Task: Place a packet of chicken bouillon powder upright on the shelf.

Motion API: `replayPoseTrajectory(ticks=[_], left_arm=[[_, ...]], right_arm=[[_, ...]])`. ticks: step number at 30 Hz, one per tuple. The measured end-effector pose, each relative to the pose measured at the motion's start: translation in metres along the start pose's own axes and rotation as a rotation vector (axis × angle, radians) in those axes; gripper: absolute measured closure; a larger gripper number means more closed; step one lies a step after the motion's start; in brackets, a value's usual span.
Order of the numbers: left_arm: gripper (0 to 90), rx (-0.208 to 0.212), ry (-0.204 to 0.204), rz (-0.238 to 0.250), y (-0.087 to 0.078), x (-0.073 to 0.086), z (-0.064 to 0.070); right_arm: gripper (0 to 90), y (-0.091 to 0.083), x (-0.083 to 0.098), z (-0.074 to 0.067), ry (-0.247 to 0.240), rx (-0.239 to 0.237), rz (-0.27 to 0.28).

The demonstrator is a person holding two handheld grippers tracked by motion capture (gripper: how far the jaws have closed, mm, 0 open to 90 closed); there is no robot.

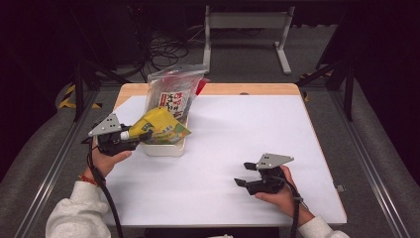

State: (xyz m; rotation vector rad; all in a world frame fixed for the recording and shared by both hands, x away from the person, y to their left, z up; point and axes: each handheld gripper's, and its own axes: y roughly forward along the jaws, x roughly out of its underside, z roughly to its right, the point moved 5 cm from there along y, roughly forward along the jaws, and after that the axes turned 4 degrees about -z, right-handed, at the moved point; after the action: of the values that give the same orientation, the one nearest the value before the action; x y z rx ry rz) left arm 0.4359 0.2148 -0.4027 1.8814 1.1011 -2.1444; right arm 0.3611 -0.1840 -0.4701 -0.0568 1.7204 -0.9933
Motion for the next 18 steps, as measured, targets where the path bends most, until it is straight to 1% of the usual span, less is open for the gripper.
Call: replayPoseTrajectory(ticks=[1,2,3,4,5,6,7,8,9,10,11,12,13,14,16,17,18], left_arm=[[59.3,0.009,-0.01,0.004,0.001,0.003,0.0],[53.0,0.014,-0.021,-0.004,0.002,0.01,0.001],[52.9,0.003,-0.028,0.001,0.003,0.013,0.002],[52.0,0.009,-0.036,0.002,0.004,0.016,0.002],[52.0,0.012,-0.047,-0.007,0.005,0.021,0.002],[49.8,0.012,-0.047,-0.007,0.005,0.021,0.002],[49.8,-0.006,-0.046,-0.003,0.005,0.024,0.001],[50.5,0.015,-0.052,0.014,0.005,0.027,0.001],[51.7,0.034,-0.061,0.02,0.006,0.028,0.002],[51.2,0.031,-0.059,0.024,0.008,0.029,0.003],[52.4,0.035,-0.059,0.037,0.01,0.029,0.003],[56.4,0.052,-0.069,0.061,0.011,0.028,0.004],[57.3,0.061,-0.081,0.083,0.014,0.026,0.004],[60.3,0.056,-0.074,0.095,0.014,0.025,0.004],[72.2,0.051,-0.072,0.128,0.014,0.02,0.005],[76.4,0.041,-0.066,0.143,0.012,0.015,0.004],[80.6,0.031,-0.056,0.138,0.011,0.012,0.003]], right_arm=[[31.8,0.0,0.0,0.0,0.002,0.0,0.0],[31.7,0.0,0.0,0.0,0.002,-0.001,0.0],[31.7,0.0,0.0,0.0,0.001,0.0,0.0],[31.7,0.0,0.0,0.0,0.0,-0.001,0.0],[31.7,0.0,0.0,0.0,-0.001,-0.002,0.001],[31.7,0.0,0.0,0.0,-0.001,-0.002,0.001],[31.6,0.0,-0.001,0.0,0.0,-0.001,0.0],[31.6,0.0,-0.001,0.0,-0.001,-0.001,-0.001],[31.4,0.0,-0.001,0.0,-0.002,-0.004,0.0],[31.4,0.0,-0.001,0.0,-0.003,-0.004,0.0],[31.3,0.001,-0.001,0.0,-0.002,-0.003,-0.001],[31.3,0.001,-0.001,-0.001,-0.002,-0.003,-0.002],[31.2,0.001,-0.002,-0.001,-0.003,-0.005,-0.001],[31.2,0.001,-0.002,-0.001,-0.003,-0.006,0.002],[31.0,0.001,-0.002,-0.001,0.0,-0.01,0.002],[31.0,0.001,-0.002,-0.001,0.002,-0.013,0.003],[30.9,0.001,-0.002,-0.001,0.001,-0.015,0.001]])
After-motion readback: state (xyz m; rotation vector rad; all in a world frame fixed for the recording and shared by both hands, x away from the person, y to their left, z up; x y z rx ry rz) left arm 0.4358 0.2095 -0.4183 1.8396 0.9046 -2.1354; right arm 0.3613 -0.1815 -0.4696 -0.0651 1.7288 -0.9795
